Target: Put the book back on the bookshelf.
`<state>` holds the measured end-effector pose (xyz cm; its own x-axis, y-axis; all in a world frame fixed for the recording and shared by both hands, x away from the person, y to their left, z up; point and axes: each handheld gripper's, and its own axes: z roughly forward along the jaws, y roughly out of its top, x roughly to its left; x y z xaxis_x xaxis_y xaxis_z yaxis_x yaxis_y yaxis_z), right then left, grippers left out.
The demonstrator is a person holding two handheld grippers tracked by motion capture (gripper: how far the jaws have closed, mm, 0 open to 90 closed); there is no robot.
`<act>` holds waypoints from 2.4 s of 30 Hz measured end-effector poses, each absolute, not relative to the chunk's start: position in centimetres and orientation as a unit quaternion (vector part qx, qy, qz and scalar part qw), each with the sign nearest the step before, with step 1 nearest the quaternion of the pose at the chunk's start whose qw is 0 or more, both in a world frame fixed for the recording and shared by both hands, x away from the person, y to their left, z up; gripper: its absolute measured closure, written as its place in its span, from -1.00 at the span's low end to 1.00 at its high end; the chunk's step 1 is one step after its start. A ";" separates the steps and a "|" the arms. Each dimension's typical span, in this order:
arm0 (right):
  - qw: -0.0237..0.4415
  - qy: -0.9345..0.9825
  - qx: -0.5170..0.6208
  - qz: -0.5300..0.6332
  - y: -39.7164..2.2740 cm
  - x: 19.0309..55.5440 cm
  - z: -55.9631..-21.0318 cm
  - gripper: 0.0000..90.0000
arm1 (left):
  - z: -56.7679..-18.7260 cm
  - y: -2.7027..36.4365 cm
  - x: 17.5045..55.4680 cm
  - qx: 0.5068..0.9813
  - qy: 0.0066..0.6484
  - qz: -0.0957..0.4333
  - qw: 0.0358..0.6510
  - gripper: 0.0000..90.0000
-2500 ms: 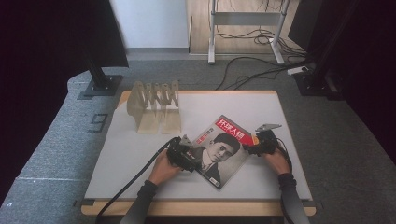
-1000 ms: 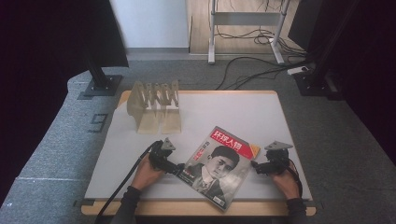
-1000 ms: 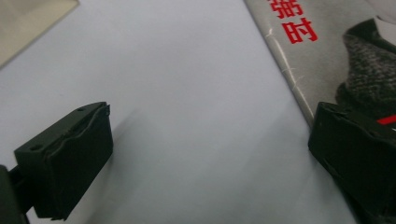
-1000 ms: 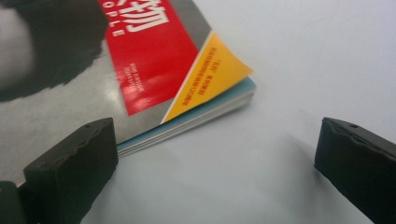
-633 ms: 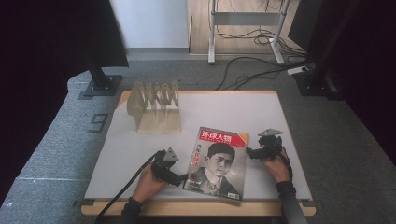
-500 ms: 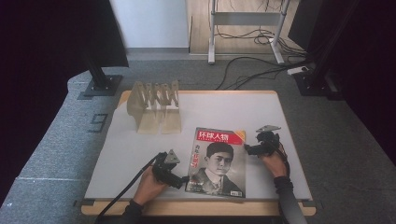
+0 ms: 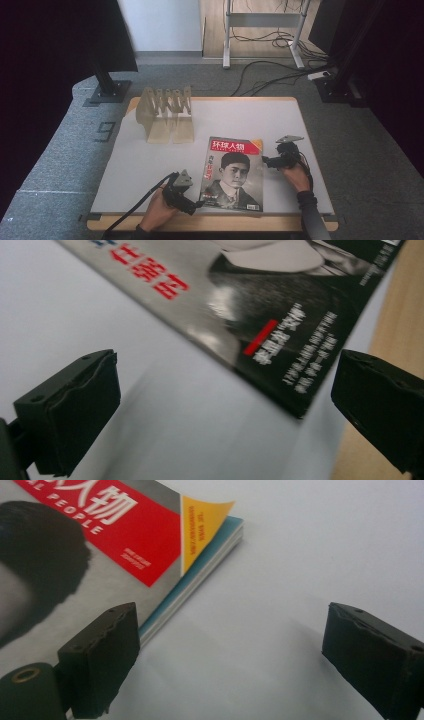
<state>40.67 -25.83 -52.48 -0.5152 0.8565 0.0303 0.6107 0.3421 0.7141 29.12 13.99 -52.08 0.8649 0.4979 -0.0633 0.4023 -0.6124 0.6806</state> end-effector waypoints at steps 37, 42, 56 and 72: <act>0.069 0.746 0.509 0.423 -22.9 44.9 -52.6 -0.55 | -53.1 13.5 28.6 0.895 0.261 0.098 0.347 -1.00; 0.083 0.750 0.511 0.412 -22.3 45.5 -52.6 -0.60 | -53.1 13.5 28.6 0.895 0.261 0.098 0.347 -1.00; 0.117 0.733 0.517 0.427 -22.1 45.7 -52.1 0.08 | -53.1 13.5 28.5 0.895 0.261 0.098 0.347 -1.00; 0.157 0.759 0.476 0.416 -20.8 44.8 -50.1 0.89 | -53.1 13.5 28.5 0.895 0.261 0.098 0.347 -1.00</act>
